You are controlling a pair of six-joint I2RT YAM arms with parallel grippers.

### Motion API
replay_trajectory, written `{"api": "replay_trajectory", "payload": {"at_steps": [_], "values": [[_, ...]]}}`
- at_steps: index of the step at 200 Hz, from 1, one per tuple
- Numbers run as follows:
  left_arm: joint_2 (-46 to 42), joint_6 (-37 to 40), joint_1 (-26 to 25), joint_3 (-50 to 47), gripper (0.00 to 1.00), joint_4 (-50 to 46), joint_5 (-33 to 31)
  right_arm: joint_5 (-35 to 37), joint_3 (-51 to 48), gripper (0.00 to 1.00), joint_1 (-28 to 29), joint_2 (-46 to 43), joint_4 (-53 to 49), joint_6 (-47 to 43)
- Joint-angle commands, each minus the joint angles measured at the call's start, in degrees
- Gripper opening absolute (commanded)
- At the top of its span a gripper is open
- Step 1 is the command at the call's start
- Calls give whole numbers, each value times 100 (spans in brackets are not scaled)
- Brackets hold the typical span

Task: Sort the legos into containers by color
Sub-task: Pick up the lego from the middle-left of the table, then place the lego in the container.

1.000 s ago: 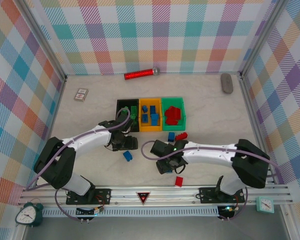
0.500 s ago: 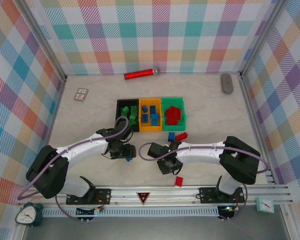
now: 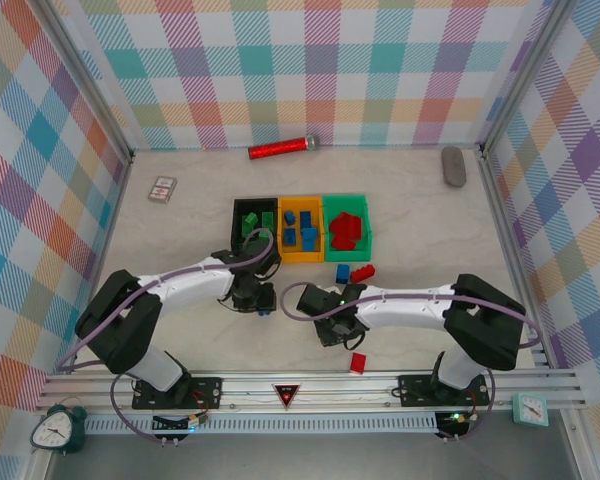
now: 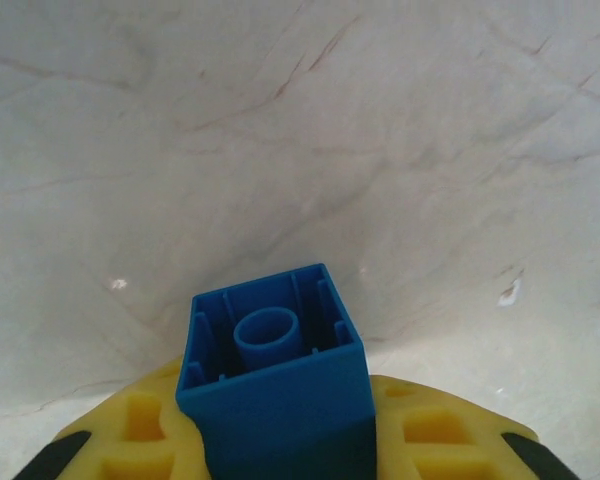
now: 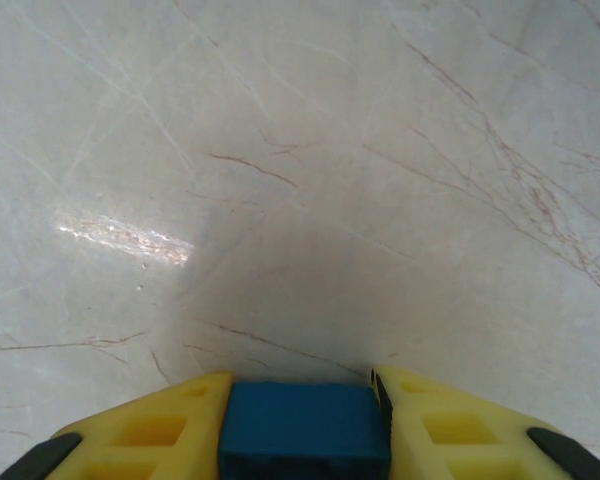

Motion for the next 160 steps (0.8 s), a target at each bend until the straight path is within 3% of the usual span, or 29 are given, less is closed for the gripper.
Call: {"api": "replay_trajectory", "payload": {"at_steps": [1, 70, 97, 131, 160], "values": [[189, 75, -59, 703, 21, -39, -124, 39, -181, 37, 33, -254, 120, 320], [2031, 977, 58, 4251, 23, -1308, -1126, 221, -689, 37, 39, -1037, 35, 589], [2630, 1132, 213, 5094, 40, -1512, -1089, 318, -897, 38, 38, -1455, 76, 736], [2443, 1199, 223, 4854, 64, -1246, -735, 594, -745, 39, 1, -1658, 107, 572], [1597, 1073, 187, 3817, 67, -798, -615, -89, -562, 39, -723, -1490, 885, 118]]}}
